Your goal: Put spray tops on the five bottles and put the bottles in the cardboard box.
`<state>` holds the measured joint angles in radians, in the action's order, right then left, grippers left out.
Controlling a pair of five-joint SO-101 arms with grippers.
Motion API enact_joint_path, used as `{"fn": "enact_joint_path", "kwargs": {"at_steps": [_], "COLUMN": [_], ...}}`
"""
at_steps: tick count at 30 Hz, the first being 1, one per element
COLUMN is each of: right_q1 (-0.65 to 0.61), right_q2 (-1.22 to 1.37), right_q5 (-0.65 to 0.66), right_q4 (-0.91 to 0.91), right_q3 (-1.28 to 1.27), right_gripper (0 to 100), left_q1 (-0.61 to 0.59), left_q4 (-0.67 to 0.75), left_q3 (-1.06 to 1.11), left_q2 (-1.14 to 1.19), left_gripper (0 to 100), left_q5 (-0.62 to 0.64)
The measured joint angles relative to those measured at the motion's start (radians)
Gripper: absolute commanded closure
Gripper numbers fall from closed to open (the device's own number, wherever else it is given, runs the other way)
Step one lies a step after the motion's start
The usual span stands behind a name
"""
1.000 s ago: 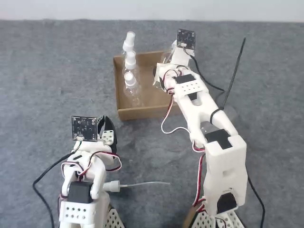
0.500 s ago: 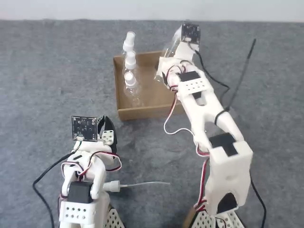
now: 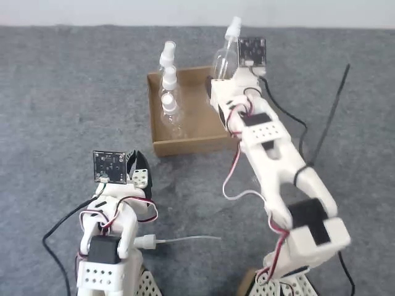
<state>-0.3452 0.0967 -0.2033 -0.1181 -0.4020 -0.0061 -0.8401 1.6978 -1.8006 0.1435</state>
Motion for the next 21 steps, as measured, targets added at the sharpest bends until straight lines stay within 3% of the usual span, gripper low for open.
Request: {"fn": "enact_joint_path", "kwargs": {"at_steps": [6, 16, 21], "right_q1": [0.0, 0.0, -0.002], "right_q2": [-0.157, -0.307, -0.493], "right_q5": [0.091, 0.178, 0.264], "right_q4": [0.241, 0.353, 0.531], "right_q3": [-0.23, -0.374, -0.569], "right_gripper": [99.1, 99.1, 99.2], "left_q1": [0.0, 0.0, 0.0], "left_q4": [0.0, 0.0, 0.0], "left_q3": [0.0, 0.0, 0.0], "left_q2": [0.0, 0.0, 0.0], "left_gripper": [98, 98, 98], "left_q5": [0.0, 0.0, 0.0]}}
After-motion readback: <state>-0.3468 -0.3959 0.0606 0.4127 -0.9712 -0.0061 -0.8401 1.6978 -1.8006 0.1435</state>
